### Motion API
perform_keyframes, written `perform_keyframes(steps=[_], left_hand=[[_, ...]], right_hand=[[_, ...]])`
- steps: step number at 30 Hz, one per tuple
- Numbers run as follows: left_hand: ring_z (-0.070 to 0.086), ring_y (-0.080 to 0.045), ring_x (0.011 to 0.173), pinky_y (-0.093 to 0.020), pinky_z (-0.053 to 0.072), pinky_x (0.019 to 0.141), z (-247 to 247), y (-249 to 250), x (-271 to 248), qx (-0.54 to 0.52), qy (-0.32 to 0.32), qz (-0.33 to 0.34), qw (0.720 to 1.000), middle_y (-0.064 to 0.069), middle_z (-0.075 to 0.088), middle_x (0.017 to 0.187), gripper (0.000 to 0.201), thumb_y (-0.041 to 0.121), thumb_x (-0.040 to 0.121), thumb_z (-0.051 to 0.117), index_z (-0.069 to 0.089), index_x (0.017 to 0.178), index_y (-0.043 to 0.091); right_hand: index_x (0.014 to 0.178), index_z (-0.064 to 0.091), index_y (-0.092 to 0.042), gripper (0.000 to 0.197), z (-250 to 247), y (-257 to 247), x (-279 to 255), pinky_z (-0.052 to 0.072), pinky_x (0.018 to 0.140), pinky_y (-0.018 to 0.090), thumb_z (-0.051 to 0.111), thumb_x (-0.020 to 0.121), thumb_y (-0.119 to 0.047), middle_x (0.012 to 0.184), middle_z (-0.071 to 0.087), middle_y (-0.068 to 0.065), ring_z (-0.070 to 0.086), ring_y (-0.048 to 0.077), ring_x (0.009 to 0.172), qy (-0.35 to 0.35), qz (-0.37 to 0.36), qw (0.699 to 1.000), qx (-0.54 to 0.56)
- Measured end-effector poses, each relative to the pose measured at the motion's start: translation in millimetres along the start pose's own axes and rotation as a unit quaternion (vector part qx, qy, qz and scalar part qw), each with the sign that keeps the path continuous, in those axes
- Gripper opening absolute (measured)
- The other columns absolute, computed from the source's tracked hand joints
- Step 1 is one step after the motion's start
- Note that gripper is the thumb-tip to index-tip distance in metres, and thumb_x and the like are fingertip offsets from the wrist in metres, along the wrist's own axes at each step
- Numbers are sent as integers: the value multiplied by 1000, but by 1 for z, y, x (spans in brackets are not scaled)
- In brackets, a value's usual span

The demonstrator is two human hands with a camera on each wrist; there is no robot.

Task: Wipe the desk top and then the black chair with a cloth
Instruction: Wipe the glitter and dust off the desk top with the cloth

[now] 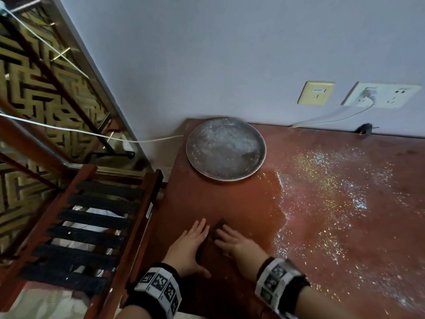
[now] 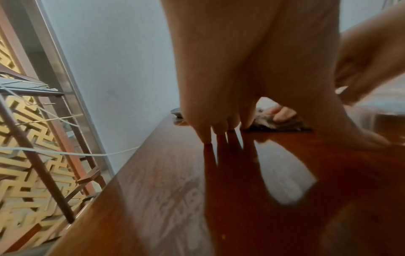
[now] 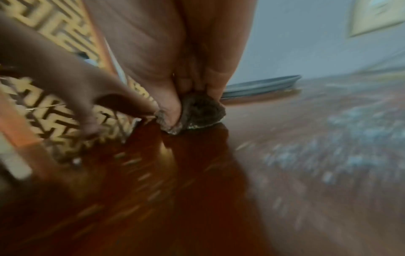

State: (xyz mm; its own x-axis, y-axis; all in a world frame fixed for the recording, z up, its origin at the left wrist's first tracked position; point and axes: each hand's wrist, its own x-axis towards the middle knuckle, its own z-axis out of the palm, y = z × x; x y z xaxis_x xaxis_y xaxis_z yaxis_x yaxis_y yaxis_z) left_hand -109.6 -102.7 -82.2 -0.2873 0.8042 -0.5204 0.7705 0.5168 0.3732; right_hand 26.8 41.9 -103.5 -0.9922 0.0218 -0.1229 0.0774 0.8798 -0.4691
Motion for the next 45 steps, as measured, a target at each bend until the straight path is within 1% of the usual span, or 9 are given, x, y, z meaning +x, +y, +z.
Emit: perform_keyframes(steps=[6, 12, 15, 19, 22, 29, 35, 40, 45], left_hand=[[-19, -4, 139, -29, -4, 116, 11, -2, -21, 2, -5, 9, 1000, 8, -20, 156, 121, 50, 67, 78, -6, 151, 22], [-22, -2, 135, -29, -4, 116, 40, 4, -53, 2, 6, 20, 1000, 8, -22, 154, 114, 52, 72, 73, -4, 151, 22], [-20, -7, 139, -30, -2, 117, 54, 6, -71, 10, 4, 17, 1000, 8, -22, 153, 109, 51, 75, 70, -2, 151, 19], [-20, -4, 137, -29, -2, 117, 70, 7, -91, 14, 14, 4, 1000, 8, -22, 153, 104, 50, 80, 66, -4, 151, 20], [-17, -9, 143, -30, -3, 117, 79, 8, -104, 16, 18, -11, 1000, 4, -19, 156, 96, 50, 85, 59, -5, 151, 20], [-15, -14, 144, -33, -1, 117, 87, 15, -109, 26, 2, -35, 999, 1, -19, 157, 96, 39, 86, 62, -7, 151, 16], [-13, -13, 145, -31, 0, 117, 87, 14, -115, -12, -1, -39, 999, 2, -17, 157, 95, 28, 86, 64, -5, 151, 18], [39, -14, 134, -29, 39, 105, 84, 15, -118, -130, 36, -97, 986, 11, 21, 155, 106, 20, 86, 64, -25, 144, 26], [53, -12, 119, -30, 47, 97, 78, 12, -122, -144, 34, -96, 984, 10, 37, 148, 106, 15, 86, 62, -26, 143, 27]], right_hand=[[145, 30, -23, 53, -33, 43, -24, 8, 115, 21, 47, 96, -12, 156, 12, 0, 9, 15, 145, 19, 190, 982, 1], [145, 30, -24, 61, -4, -9, -28, 16, 117, 29, 37, 90, 2, 157, 9, 0, -3, 12, 144, 9, 165, 986, 14], [130, 55, -16, 43, 40, -56, -39, 41, 105, 35, 37, 91, -13, 146, 40, 8, 33, 25, 137, 9, 12, 1000, -5], [145, 29, -30, 62, 29, -43, -74, 17, 116, 29, 35, 93, 3, 156, 7, -11, -4, 1, 139, 19, 164, 986, 17], [145, 28, -32, 62, 16, -30, -87, 14, 117, 33, 38, 92, 0, 157, 7, -9, 2, 8, 144, 60, 281, 958, -8], [147, 25, -25, 57, 58, -106, -96, 14, 118, 26, 39, 96, -4, 157, 4, -5, -9, 9, 143, -10, 142, 990, 24], [148, 20, -29, 70, 49, -85, -112, 19, 113, 25, 40, 90, 5, 158, 0, -7, -4, 9, 145, 27, 276, 961, 19], [147, 26, -26, 63, 63, -132, -84, 18, 114, 29, 39, 93, 2, 158, 4, -5, -1, 12, 145, -47, 137, 989, 21], [145, 32, -27, 59, 45, -89, -65, 18, 116, 29, 42, 93, -1, 157, 13, -6, 7, 11, 145, 17, 224, 974, 36]])
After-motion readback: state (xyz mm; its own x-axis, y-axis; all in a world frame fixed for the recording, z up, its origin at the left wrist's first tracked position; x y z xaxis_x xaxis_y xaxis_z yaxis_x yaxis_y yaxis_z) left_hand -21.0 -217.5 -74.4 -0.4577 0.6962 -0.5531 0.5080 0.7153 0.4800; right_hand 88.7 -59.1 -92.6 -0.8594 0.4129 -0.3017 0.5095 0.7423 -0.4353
